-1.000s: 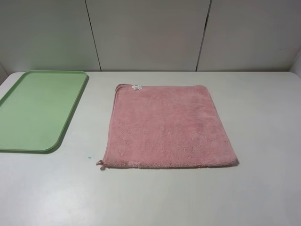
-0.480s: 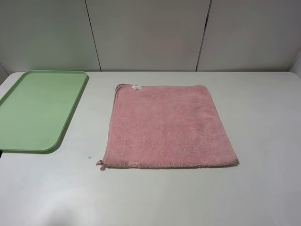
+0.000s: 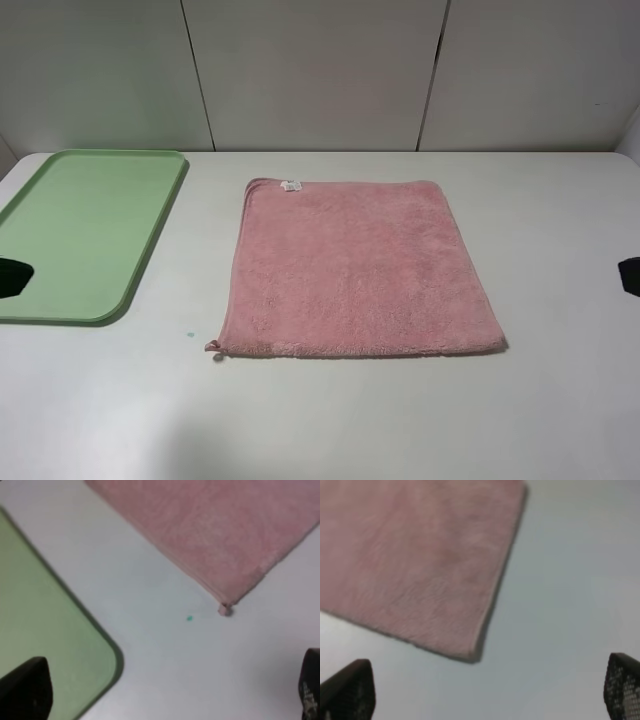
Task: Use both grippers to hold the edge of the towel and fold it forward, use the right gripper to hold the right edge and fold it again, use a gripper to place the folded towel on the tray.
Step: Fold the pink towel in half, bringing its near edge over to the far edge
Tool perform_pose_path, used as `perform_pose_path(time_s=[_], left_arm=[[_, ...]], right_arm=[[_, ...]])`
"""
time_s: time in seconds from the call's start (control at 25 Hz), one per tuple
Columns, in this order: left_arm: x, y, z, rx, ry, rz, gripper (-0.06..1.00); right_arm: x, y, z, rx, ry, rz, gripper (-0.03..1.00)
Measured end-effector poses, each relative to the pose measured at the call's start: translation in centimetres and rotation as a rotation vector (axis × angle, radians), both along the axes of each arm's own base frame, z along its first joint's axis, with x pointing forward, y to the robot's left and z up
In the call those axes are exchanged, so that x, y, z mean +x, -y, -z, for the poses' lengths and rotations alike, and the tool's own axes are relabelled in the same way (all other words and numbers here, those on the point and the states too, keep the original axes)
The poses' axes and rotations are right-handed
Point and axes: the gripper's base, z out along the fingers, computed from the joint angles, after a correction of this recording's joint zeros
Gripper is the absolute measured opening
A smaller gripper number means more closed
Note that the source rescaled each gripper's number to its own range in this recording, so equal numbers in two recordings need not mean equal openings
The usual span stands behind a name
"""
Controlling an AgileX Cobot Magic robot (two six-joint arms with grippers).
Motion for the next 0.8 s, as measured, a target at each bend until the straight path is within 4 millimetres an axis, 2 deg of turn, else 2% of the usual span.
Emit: perform_pose_path(time_s=[0.32, 0.52, 0.8], left_arm=[[1.5, 2.5, 1.8, 0.089, -0.106, 0.191, 0.98], [2.7, 4.4, 3.8, 0.243, -0.175, 0.336, 0.98], [4.2, 6.0, 6.0, 0.336, -0.255, 0.39, 0.98]], right_arm=[[0.3, -0.9, 0.3, -0.124, 0.022, -0.215, 1.0], [0.9, -1.1, 0.5, -0.259, 0.047, -0.363, 1.0], [2.2, -1.5, 0.8, -0.446, 0.129, -0.573, 1.0]])
